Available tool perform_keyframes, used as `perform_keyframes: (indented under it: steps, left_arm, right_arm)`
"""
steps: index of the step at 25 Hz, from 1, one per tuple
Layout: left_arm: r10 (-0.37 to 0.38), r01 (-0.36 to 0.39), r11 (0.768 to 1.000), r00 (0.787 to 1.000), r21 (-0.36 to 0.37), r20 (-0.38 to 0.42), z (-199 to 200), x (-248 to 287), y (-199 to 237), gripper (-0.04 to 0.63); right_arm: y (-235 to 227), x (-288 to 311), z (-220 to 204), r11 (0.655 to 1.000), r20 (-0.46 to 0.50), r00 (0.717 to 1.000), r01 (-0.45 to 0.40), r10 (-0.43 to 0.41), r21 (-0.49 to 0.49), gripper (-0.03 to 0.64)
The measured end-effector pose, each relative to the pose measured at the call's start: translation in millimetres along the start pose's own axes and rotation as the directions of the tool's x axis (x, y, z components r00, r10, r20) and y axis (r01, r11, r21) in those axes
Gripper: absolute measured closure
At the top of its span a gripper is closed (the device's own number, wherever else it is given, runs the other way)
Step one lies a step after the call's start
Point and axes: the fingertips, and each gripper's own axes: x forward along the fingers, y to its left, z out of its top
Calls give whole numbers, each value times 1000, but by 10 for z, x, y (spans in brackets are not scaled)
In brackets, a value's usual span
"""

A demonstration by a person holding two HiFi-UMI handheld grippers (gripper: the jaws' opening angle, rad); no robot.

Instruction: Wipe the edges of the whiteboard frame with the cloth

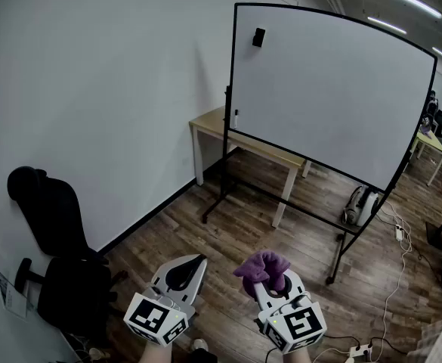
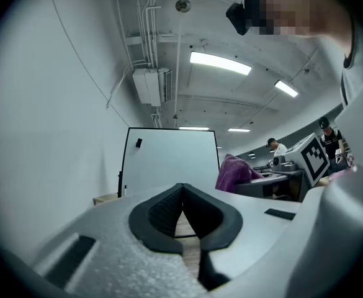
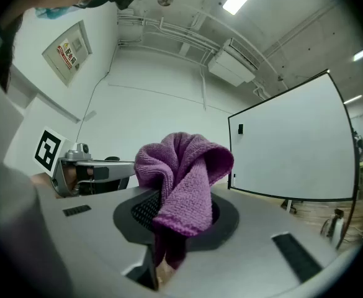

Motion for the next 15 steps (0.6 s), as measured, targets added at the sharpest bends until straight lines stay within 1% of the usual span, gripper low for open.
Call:
perform_keyframes:
  steps: [7,15]
  left_arm:
    - [44,-44,999,999,-4,12,38,-164,235,578]
    - [29,-29,1000,999,-10,15,35,-145,378,578]
  right_arm:
    - [36,9,55,999,4,999,35,-35,11,551]
    - [73,151,31,999,-1,999,42,-42,11,551]
